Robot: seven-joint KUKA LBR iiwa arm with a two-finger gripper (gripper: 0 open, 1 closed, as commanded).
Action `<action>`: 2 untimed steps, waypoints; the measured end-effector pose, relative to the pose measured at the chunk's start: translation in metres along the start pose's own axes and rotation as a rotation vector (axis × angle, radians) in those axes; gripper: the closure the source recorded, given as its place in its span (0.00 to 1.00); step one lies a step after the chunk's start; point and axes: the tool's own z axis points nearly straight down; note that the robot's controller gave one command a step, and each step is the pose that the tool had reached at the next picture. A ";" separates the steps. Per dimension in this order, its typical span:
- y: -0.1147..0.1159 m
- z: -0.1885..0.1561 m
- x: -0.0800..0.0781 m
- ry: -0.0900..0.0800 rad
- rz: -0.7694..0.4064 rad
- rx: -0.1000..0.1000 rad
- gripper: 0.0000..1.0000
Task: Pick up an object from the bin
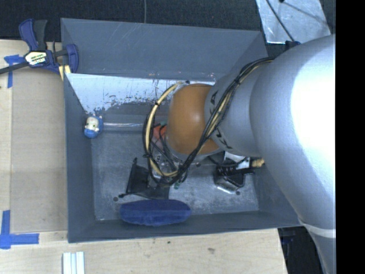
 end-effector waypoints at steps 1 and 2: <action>0.000 -0.005 -0.001 -0.001 0.000 -0.001 1.00; 0.001 -0.104 -0.004 -0.006 -0.002 -0.004 1.00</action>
Offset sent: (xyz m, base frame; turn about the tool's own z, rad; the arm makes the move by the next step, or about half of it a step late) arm 0.0000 -0.0001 0.0046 0.0000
